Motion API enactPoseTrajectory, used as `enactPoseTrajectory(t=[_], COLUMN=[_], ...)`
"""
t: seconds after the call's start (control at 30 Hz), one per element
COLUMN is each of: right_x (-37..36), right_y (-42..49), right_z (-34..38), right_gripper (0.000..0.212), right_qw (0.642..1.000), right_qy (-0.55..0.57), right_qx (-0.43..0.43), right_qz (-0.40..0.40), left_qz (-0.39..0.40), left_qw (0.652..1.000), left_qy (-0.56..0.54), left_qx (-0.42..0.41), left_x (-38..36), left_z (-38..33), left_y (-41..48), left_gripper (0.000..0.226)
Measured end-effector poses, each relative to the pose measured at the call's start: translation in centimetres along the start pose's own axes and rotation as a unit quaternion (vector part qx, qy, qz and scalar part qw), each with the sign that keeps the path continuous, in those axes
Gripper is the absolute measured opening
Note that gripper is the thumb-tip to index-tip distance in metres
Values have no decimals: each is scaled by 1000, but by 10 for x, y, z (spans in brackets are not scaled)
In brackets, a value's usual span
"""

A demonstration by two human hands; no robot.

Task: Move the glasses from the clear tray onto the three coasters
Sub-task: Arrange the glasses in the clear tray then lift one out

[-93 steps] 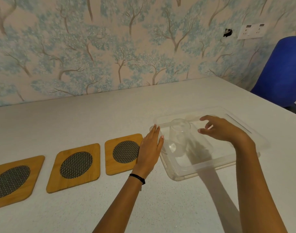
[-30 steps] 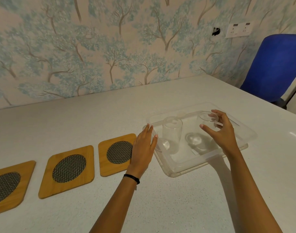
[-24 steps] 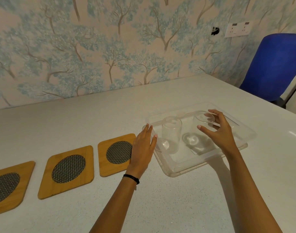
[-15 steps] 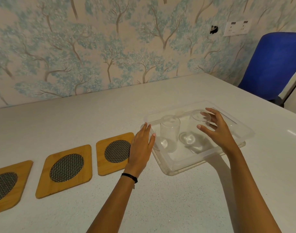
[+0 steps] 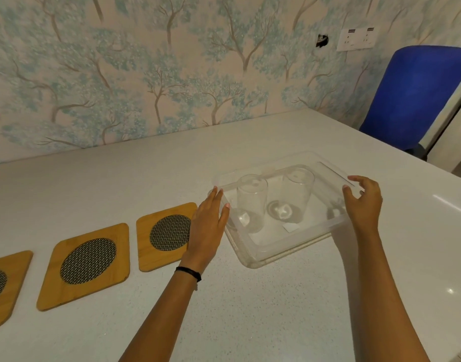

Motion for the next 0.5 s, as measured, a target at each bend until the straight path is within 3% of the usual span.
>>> enactPoseTrajectory(t=[0.23,0.5], right_x=[-18,-20], right_y=[-1,-2], right_z=[-1,1], right_gripper=[53,57], right_qw=[979,971], right_qy=[-195,-230], right_qx=[-13,-11], right_qz=[52,68], left_qz=[-2,-3], left_qw=[1000,1000], left_qy=[-6,-3], left_qx=[0,3], left_x=[0,1], left_z=[0,1], left_y=[-1,-1], left_gripper=[52,52])
Point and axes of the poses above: each hand's wrist, its own y-axis towards the middle knuckle, its own x-axis out of the back of the hand, z = x × y, the point moved 7 cm from there along y, towards the middle knuckle, and after that the axes turned 12 degrees about -x, right-handed, at the moved point
